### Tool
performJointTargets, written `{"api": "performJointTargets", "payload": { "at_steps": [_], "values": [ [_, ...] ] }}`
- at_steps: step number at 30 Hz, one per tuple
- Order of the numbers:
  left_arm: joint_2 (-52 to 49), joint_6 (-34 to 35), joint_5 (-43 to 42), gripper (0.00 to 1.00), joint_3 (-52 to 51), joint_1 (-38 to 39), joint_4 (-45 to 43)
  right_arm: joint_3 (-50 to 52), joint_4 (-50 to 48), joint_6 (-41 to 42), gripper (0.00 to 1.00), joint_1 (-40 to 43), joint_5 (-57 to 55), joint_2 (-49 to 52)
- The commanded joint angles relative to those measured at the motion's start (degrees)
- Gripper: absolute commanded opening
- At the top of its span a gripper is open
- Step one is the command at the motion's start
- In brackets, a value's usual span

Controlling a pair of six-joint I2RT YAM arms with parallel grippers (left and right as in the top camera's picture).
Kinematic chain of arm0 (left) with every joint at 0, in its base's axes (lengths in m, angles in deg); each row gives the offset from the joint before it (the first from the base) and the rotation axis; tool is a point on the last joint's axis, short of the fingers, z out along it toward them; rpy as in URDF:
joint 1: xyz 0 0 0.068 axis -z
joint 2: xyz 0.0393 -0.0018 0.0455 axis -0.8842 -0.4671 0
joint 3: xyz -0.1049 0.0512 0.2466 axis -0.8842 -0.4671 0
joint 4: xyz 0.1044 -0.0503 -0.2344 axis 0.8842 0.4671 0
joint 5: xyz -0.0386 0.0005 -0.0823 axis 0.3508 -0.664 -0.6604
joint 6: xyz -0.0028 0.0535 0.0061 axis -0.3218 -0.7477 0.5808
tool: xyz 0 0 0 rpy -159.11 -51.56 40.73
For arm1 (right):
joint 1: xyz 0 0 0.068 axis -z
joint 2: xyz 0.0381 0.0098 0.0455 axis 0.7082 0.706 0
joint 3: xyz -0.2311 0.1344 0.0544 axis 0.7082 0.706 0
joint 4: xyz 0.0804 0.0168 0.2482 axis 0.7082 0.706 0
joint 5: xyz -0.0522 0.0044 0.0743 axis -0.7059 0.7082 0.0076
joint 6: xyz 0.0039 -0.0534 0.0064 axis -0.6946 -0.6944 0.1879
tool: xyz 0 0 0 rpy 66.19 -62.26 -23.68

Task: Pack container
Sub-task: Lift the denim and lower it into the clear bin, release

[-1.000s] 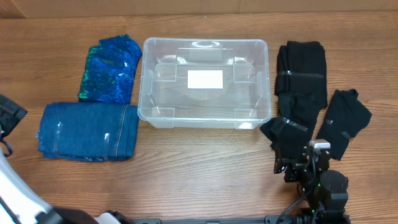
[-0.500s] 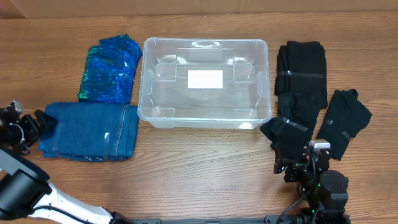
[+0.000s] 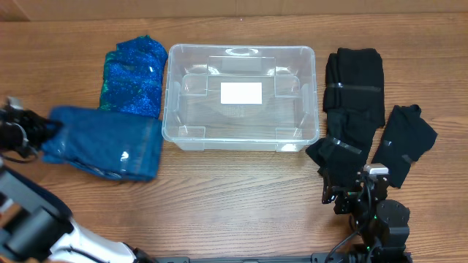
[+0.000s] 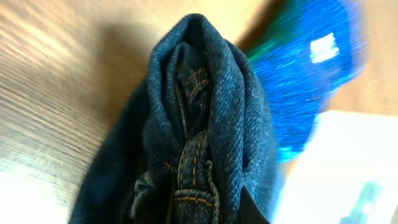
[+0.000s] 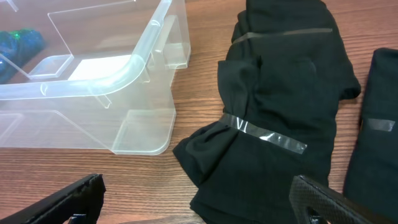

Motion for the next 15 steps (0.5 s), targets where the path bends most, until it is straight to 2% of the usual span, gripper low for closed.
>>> {"api": "performJointTargets", "payload": {
  "at_steps": [1,4,6,7,12,15],
  "values": [
    [19.3,14.9,-9.3,0.04,8.5,2.1,-0.6,1.0,0.0,0.0,1.00,0.3,0.1,-0.6],
    [30.1,27.2,-9.2,0.04,9.7,7.1,-5.4,1.0,0.0,0.0,1.00,0.3,0.1,-0.6],
    [32.6,35.5,-6.8,0.04,9.7,12.7,-8.2,1.0,0.0,0.0,1.00,0.3,0.1,-0.6],
    [32.9,41.1,-3.1,0.04,9.7,17.6,-9.1,1.0,0.0,0.0,1.00,0.3,0.1,-0.6],
    [25.9,52.3,19.1,0.04,9.7,47.0,-13.6,1.0,0.0,0.0,1.00,0.3,0.1,-0.6],
    [18.7,58.6,29.6,0.04,9.7,58.6,-17.4,1.0,0.0,0.0,1.00,0.3,0.1,-0.6]
  ]
}}
